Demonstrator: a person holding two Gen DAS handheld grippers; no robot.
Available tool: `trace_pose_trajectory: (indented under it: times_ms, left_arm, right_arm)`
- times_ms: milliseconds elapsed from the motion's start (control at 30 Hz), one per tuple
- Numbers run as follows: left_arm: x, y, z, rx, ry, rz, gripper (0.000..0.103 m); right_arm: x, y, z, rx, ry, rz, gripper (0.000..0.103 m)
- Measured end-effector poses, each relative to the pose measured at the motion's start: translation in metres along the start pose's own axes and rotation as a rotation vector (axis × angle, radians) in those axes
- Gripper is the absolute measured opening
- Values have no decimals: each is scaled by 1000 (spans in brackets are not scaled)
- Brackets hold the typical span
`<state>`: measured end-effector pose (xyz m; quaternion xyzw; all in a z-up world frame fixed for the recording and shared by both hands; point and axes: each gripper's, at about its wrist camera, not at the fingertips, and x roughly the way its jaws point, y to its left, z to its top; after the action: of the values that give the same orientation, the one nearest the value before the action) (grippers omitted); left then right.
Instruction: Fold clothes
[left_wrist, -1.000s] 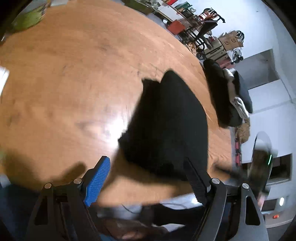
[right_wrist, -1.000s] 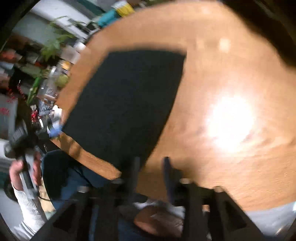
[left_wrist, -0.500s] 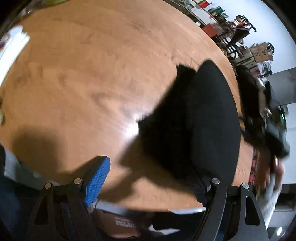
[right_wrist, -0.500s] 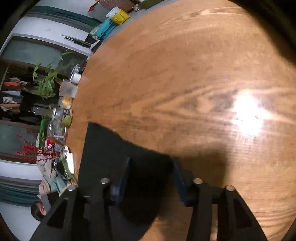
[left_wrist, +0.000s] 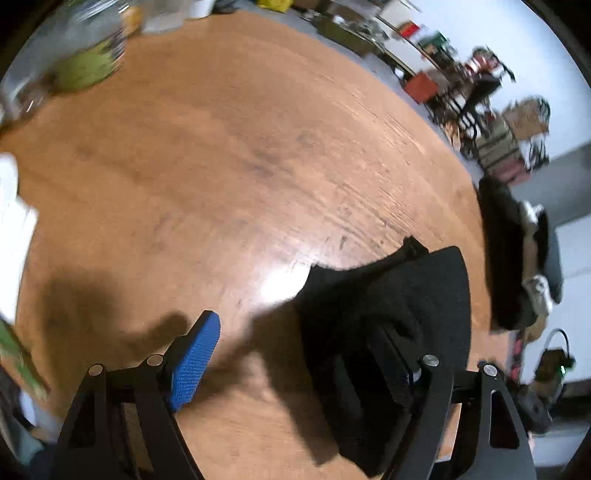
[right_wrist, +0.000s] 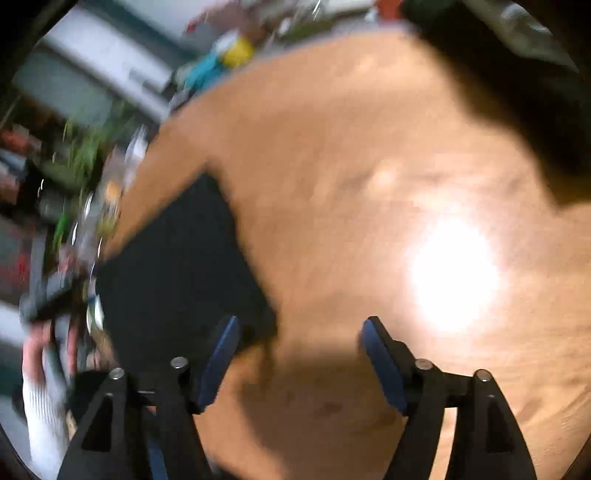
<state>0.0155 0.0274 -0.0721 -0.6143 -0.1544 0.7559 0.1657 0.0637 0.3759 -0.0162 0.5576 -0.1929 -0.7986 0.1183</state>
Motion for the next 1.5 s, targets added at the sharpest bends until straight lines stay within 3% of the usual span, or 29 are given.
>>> trace_pose_trajectory:
  times_ms: [67,133,300,367,533,600,667,767,933,1033,1100,1167,1200,1233,1300,1333,1433,1500]
  left_arm:
    - [-8,19,-13,-61,3,-47,81]
    - [-9,16,-12,-49,-2,-55,81]
    - [-14,7,-11,-18,-16,-76,81]
    - [-15,4,-10,-6,-22,-85,81]
    - [-19,-7,-5,49,-42,-75,81]
    - [-20,-14,4,106,-59,-32,81]
    - [-25,-21,12,177,-88,-9,81]
    - [-29,-38,23,303,-113,3,81]
    - [-7,-64,24,455,-23,-31,81]
    - [6,-80,10,580,-21,84,81]
    - [17,-87,2,648,-18,151,81]
    - [21,-85,1,642,18,82,80]
    - [22,-79,7,596,56,2,74]
    - [22,-74,12,558,81,-52,48]
    - [24,-60,22,467,135,-163,15]
    - [23,-54,25,430,143,-215,12]
    - [20,-25,34,241,213,-509,12]
    - [34,3,39,48,287,-703,11]
  right_arm:
    - [4,-7,12,72,-38,57,79]
    - [13,-8,17,124,-43,46,79]
    - [38,-5,16,150,28,-64,78]
    - [49,3,-1,181,124,10,67]
    - [50,26,-37,109,299,187,70]
    - [37,25,-40,119,244,124,82]
    - [28,25,-34,114,177,49,84]
    - [17,23,-19,148,152,56,84]
    - [20,34,13,155,129,79,84]
    - [11,26,15,132,71,50,84]
    - [17,23,12,141,89,25,84]
    - [22,23,11,149,123,24,84]
    - [22,25,10,143,133,42,84]
    - [22,28,10,135,143,61,84]
    - [19,27,13,134,130,52,84]
    - [17,27,15,133,123,46,84]
    - [12,24,18,138,104,36,84]
    - [14,21,22,155,98,37,84]
